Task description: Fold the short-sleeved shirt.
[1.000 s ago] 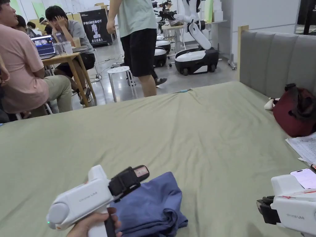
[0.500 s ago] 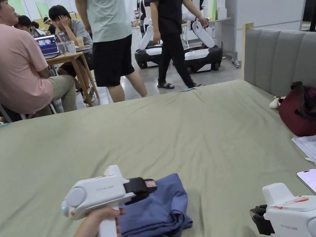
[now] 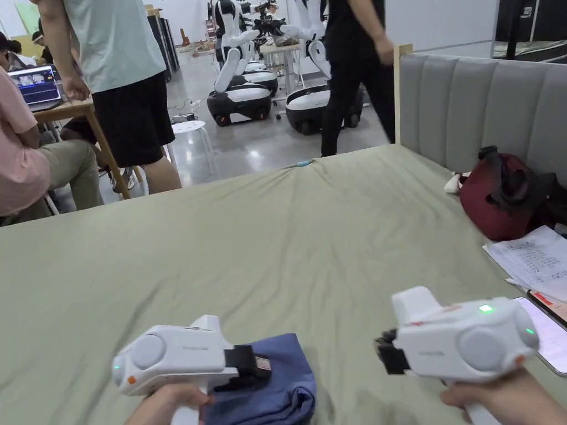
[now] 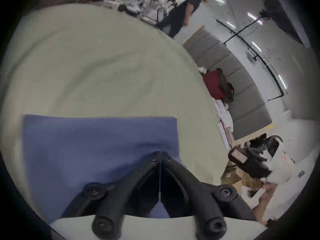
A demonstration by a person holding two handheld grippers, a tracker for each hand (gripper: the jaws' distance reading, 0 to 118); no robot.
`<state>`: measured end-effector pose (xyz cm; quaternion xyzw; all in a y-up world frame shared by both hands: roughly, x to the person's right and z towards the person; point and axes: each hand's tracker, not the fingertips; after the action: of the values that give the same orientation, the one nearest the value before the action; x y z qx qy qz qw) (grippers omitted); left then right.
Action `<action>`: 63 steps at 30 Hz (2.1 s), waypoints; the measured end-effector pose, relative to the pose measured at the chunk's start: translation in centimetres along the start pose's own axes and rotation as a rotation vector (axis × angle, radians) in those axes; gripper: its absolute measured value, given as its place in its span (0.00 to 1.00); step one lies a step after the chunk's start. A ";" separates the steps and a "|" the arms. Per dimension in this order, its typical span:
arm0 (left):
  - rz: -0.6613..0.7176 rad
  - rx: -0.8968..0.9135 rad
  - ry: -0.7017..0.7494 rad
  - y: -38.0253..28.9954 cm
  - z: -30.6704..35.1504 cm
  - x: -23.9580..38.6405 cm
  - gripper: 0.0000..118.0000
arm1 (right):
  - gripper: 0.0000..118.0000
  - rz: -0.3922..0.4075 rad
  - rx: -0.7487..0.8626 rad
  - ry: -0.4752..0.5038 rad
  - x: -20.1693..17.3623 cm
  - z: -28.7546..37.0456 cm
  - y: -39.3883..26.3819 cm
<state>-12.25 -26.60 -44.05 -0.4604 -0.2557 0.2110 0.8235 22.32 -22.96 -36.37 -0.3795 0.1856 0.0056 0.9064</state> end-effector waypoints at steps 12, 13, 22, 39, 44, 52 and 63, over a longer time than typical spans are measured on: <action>0.169 0.174 0.108 -3.8 12.4 -9.0 0.04 | 0.00 0.109 -0.363 0.318 -5.2 -16.3 3.9; 0.175 0.172 0.105 -3.9 12.2 -9.4 0.04 | 0.00 0.060 -0.299 0.414 -4.4 -16.3 3.9; 0.240 0.108 -0.018 -3.9 5.4 -9.8 0.81 | 0.00 -0.039 -0.296 0.437 -3.3 -15.5 3.8; 0.106 0.184 -0.027 -2.3 11.1 -8.4 0.18 | 0.00 0.283 -0.276 0.293 -11.8 -13.7 6.5; 0.125 0.250 0.071 -1.2 20.9 -15.9 0.18 | 0.00 0.402 -0.245 0.334 -21.6 -15.9 8.3; 0.188 0.298 0.363 -2.9 38.2 -28.9 0.18 | 0.00 0.438 -0.166 0.584 -42.0 -22.5 10.2; 0.245 0.385 0.543 -4.7 40.8 -33.7 0.97 | 0.00 0.470 -0.158 0.629 -49.9 -23.5 9.5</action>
<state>-63.11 -22.02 -29.44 -0.3632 0.0740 0.2225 0.9017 -33.42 -25.90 -40.96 -0.3783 0.5347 0.1104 0.7475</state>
